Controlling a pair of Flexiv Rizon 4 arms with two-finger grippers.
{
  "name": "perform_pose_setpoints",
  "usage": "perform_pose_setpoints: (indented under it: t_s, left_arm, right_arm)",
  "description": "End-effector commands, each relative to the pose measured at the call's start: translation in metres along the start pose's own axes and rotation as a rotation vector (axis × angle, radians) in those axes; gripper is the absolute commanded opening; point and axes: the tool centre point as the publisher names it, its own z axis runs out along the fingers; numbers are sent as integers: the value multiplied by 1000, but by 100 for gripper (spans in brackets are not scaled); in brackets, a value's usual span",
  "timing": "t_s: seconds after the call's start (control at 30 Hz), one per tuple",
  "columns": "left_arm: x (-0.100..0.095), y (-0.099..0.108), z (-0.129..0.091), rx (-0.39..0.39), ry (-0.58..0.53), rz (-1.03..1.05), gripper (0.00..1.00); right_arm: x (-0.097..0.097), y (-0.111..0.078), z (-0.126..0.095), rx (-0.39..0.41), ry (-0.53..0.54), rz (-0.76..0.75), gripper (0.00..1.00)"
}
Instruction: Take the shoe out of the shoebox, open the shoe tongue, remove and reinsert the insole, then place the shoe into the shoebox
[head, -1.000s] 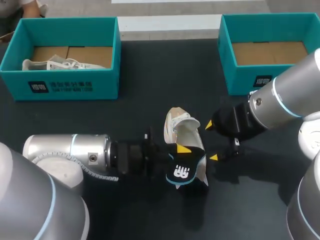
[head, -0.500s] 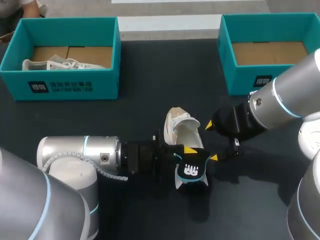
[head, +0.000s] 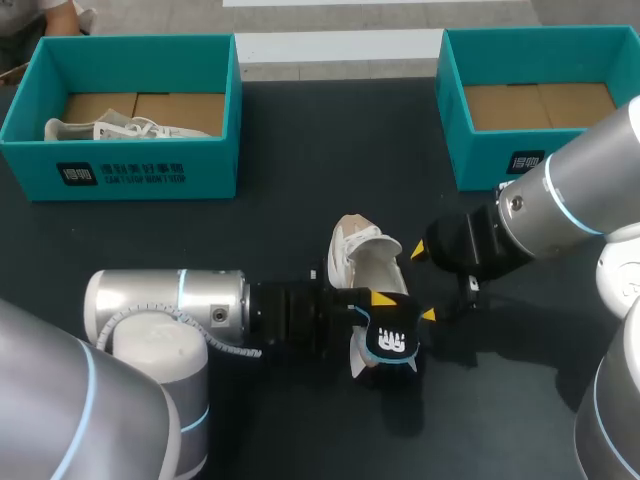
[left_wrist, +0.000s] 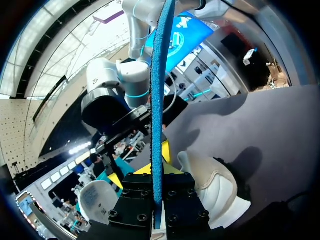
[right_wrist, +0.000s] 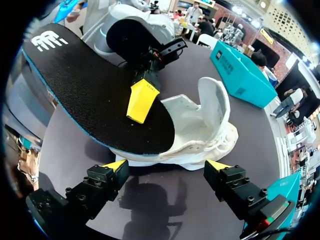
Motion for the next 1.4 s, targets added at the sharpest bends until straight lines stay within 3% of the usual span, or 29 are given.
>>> perform_pose_setpoints:
  t_s: [0.03, 0.67, 0.87, 0.93, 0.97, 1.4]
  left_arm:
    - [1, 11, 4, 4, 3, -2, 0]
    - [-4, 56, 4, -45, -16, -13, 0]
    - [-7, 49, 2, -48, -20, -19, 0]
    - [-9, 46, 1, -47, -22, -20, 20]
    - [-9, 44, 0, -46, -21, -22, 24]
    - [-16, 22, -7, -34, -9, -34, 33]
  right_arm:
    - [1, -1, 0, -2, -1, -1, 100]
    - [1, -1, 0, -2, -1, -1, 100]
    - [1, -1, 0, -2, -1, -1, 100]
    - [1, -1, 0, -2, -1, -1, 100]
    - [1, -1, 0, -2, -1, -1, 100]
    - [1, -1, 0, -2, -1, -1, 100]
